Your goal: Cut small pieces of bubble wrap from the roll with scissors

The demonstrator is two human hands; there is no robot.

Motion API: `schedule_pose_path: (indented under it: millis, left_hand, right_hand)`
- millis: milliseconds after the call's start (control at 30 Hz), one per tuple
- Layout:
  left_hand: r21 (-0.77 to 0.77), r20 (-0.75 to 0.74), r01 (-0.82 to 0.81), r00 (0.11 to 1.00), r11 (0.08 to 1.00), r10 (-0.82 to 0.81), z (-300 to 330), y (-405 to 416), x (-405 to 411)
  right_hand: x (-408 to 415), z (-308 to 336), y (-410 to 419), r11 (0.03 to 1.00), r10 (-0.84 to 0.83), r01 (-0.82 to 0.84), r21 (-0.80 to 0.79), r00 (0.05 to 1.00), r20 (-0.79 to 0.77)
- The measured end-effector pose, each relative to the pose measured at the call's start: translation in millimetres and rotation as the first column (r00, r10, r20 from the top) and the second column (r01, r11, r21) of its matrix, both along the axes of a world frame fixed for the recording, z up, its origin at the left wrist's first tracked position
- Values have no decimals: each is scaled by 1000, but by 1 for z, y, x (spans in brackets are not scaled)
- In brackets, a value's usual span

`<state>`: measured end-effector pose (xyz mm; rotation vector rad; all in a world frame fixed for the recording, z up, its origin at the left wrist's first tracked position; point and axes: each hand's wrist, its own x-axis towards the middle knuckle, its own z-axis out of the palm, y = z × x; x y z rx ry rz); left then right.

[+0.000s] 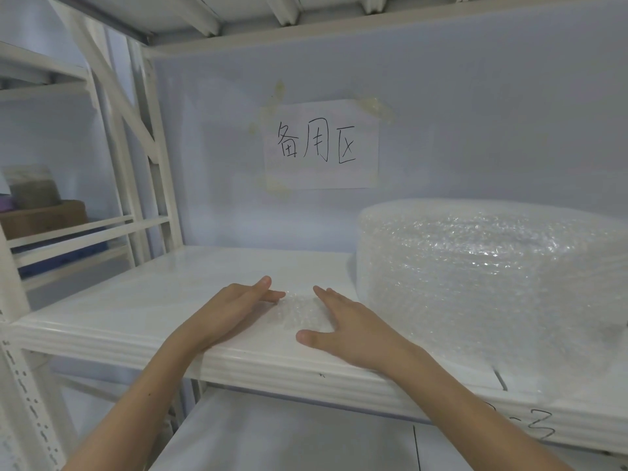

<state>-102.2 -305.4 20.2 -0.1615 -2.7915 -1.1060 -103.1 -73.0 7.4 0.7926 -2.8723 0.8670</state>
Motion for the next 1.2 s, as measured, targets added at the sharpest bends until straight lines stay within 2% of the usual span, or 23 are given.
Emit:
schedule_pose_path:
  millis: [333,600,1200]
  left_hand:
    - [55,-16,-8,1000,998,9,-2,-1,-2]
    - [86,-15,15,1000,996,-13,-3,-4,-4]
    - [68,-18,-5,1000,998,7,-4,-6,-7]
  right_hand:
    - [-8,4,-1,999,22,-20,-46,999,31]
    - [-17,8,-4,1000,14,-13,-22,999,40]
    - [-24,6,-7,999,4,-2,-32,999,51]
